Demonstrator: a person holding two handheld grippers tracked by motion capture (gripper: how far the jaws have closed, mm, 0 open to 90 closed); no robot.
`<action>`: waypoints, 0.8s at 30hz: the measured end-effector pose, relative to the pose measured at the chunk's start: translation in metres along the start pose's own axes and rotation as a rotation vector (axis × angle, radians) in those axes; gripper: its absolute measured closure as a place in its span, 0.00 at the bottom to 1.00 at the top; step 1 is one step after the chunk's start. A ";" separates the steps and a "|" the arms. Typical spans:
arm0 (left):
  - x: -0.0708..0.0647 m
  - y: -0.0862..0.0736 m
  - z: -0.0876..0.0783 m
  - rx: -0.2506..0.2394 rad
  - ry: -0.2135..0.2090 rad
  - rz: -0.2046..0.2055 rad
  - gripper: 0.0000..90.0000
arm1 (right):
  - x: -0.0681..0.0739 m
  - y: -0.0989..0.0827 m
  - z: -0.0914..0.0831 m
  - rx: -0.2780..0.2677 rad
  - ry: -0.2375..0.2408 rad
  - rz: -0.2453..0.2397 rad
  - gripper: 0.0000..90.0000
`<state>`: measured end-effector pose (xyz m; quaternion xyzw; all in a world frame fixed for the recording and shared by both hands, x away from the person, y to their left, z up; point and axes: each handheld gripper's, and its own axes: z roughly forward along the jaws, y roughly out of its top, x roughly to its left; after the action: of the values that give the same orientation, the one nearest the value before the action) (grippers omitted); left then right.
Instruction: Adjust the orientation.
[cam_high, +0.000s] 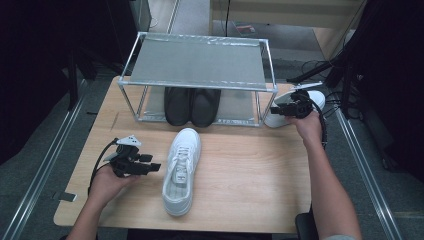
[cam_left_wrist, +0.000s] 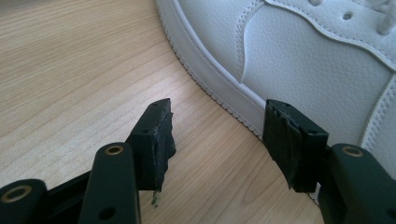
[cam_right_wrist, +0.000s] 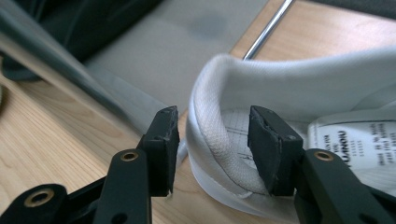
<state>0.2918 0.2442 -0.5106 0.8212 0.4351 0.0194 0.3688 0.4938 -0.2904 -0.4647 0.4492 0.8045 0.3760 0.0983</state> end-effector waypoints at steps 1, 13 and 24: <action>0.000 0.000 0.000 0.004 0.000 0.004 0.48 | -0.001 -0.001 0.003 0.008 -0.001 0.002 0.61; -0.001 0.000 0.001 0.010 0.000 0.007 0.48 | -0.003 -0.003 0.027 0.031 0.023 0.031 0.72; 0.000 0.001 0.000 -0.001 -0.003 -0.001 0.48 | -0.003 -0.005 0.018 0.054 0.088 0.040 0.84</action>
<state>0.2924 0.2439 -0.5106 0.8207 0.4350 0.0180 0.3701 0.5012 -0.2848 -0.4816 0.4507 0.8088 0.3752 0.0430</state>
